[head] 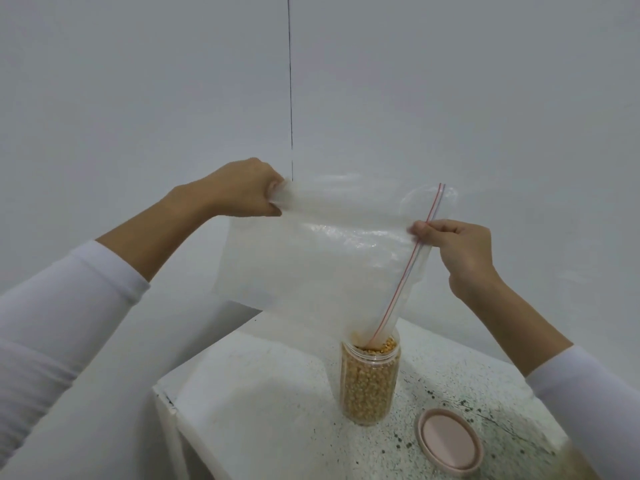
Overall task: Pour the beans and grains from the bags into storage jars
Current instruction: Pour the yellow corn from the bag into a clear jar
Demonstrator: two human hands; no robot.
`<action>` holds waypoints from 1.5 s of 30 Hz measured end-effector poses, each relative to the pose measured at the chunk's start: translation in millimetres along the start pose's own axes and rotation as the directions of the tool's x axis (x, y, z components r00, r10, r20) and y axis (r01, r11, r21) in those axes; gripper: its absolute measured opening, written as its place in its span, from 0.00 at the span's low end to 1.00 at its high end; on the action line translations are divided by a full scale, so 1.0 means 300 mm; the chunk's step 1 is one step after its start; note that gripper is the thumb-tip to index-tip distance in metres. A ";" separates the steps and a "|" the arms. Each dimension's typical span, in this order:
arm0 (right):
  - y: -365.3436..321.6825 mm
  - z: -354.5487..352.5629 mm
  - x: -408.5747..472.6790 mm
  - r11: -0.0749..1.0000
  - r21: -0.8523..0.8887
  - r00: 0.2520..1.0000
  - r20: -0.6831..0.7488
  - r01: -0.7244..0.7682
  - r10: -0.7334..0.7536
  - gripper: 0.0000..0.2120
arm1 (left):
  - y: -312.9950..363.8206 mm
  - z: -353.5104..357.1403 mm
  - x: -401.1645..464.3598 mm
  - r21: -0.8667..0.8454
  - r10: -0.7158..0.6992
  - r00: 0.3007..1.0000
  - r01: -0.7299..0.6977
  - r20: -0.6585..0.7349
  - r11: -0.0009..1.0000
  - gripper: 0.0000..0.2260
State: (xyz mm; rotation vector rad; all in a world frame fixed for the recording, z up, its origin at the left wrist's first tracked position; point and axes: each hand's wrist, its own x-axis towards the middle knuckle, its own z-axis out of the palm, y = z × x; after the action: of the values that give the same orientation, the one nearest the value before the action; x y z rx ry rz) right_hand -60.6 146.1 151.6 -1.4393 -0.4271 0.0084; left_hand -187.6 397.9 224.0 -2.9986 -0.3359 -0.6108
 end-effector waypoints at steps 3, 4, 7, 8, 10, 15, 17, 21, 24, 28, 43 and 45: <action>0.002 0.004 0.000 1.000 -0.019 1.000 0.012 0.003 -0.003 0.02 | -0.027 0.039 -0.012 -0.279 -0.023 0.998 0.039 0.058 0.959 0.05; 0.005 0.005 0.000 1.000 -0.025 1.000 0.015 0.004 -0.004 0.02 | -0.027 0.052 -0.020 -0.321 -0.018 0.998 0.035 0.057 0.946 0.03; 0.014 0.008 0.001 1.000 -0.031 1.000 0.001 0.001 -0.001 0.02 | 0.001 0.088 -0.051 -0.453 -0.063 0.997 0.073 0.036 0.889 0.15; 0.017 0.008 0.002 1.000 -0.030 1.000 -0.006 -0.001 0.001 0.02 | 0.010 0.103 -0.056 -0.492 -0.077 0.996 0.085 0.038 0.866 0.16; 0.023 0.006 0.004 0.999 -0.032 1.000 -0.018 -0.006 0.006 0.03 | 0.010 0.139 -0.063 -0.606 -0.087 0.994 0.106 0.061 0.789 0.07; 0.035 0.005 0.003 0.999 -0.047 0.999 -0.032 -0.024 0.023 0.02 | 0.018 0.196 -0.066 -0.489 -0.006 0.989 0.080 0.151 0.869 0.31; 0.037 0.005 0.002 0.998 -0.051 0.999 -0.035 -0.031 0.029 0.02 | 0.026 0.214 -0.057 -0.435 -0.006 0.991 0.065 0.137 0.898 0.24; 0.036 0.000 0.009 0.999 -0.046 0.999 -0.051 -0.022 0.019 0.03 | 0.032 0.228 -0.047 -0.513 -0.053 0.986 0.128 0.159 0.849 0.11; 0.044 -0.005 0.011 0.999 -0.039 0.998 -0.063 -0.017 0.015 0.03 | 0.050 0.238 -0.048 -0.554 -0.039 0.986 0.125 0.164 0.823 0.05; 0.061 -0.006 0.007 0.999 -0.036 0.995 -0.103 -0.012 0.008 0.03 | 0.086 0.268 -0.046 -0.620 -0.028 0.991 0.104 0.132 0.778 0.12; 0.050 -0.008 0.010 1.000 -0.013 0.987 -0.162 -0.013 0.011 0.05 | 0.182 0.367 0.001 -0.703 -0.080 0.997 0.071 0.020 0.707 0.09; 0.050 -0.008 0.011 1.000 -0.017 0.986 -0.165 -0.015 0.012 0.04 | 0.189 0.366 0.005 -0.731 -0.094 0.995 0.086 0.030 0.676 0.15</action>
State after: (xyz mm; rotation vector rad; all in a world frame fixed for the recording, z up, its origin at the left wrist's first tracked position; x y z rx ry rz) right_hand -53.1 146.7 137.9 -1.4482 -0.2815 -0.1033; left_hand -131.9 354.5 122.6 -3.7636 -0.2873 -0.9715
